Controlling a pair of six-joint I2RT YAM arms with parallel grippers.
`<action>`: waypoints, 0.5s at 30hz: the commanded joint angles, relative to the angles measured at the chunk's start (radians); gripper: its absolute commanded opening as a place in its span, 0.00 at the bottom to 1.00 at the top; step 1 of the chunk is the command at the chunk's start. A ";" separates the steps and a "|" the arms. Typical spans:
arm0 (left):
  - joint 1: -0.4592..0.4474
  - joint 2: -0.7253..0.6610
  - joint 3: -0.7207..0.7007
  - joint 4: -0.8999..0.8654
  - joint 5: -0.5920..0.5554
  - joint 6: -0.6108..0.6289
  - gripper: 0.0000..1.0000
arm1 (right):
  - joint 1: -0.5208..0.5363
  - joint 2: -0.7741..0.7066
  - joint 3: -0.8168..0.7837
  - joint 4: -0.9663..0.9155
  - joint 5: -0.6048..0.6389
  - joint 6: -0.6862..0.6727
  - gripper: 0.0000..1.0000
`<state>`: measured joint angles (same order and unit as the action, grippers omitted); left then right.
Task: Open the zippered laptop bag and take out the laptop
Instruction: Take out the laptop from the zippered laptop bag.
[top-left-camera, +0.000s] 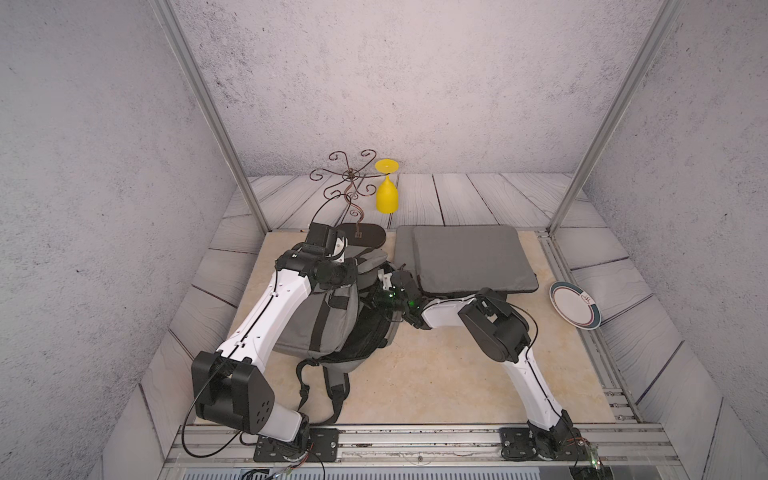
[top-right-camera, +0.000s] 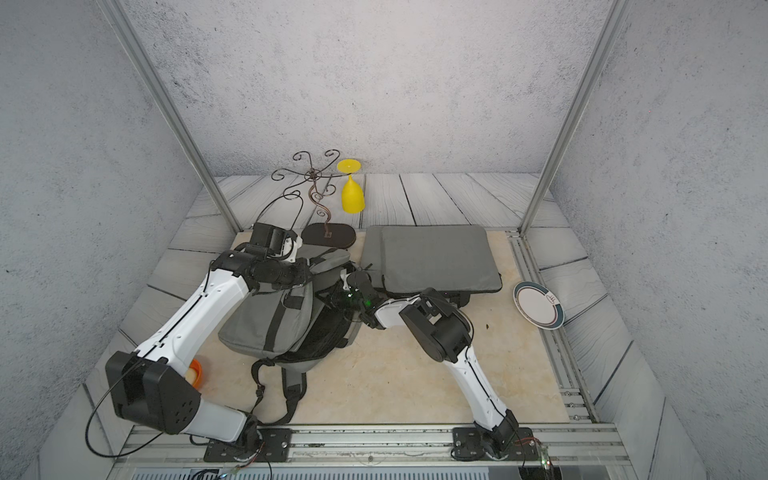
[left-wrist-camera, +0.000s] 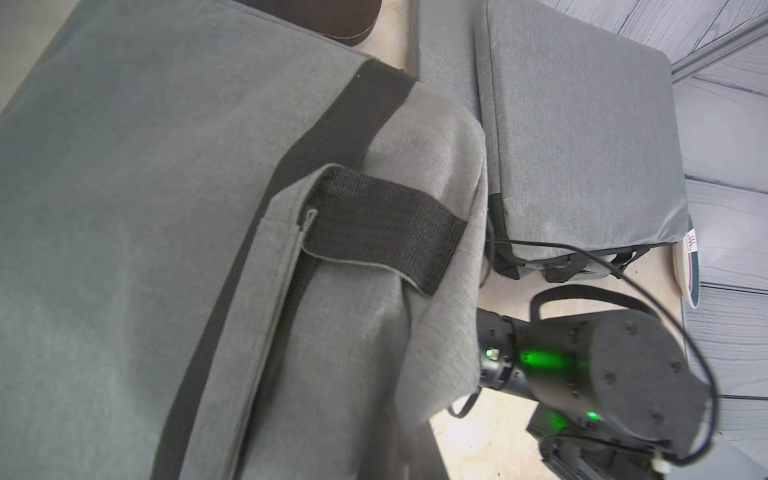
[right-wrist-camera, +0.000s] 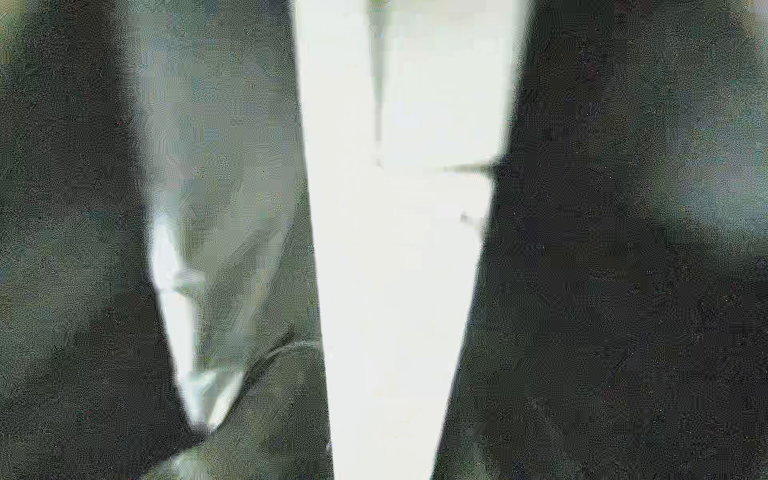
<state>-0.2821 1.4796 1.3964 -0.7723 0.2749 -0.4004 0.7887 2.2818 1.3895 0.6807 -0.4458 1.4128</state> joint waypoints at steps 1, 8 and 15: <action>0.023 -0.014 -0.018 0.017 -0.037 0.014 0.00 | -0.028 -0.157 -0.040 -0.002 -0.013 -0.076 0.00; 0.029 0.000 -0.041 0.044 -0.037 0.011 0.00 | -0.065 -0.356 -0.213 -0.063 -0.026 -0.162 0.00; 0.029 0.012 -0.066 0.062 -0.026 0.022 0.00 | -0.122 -0.502 -0.332 -0.092 -0.056 -0.182 0.00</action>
<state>-0.2619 1.4818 1.3392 -0.7326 0.2565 -0.3958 0.6846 1.8980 1.0622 0.5175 -0.4801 1.2636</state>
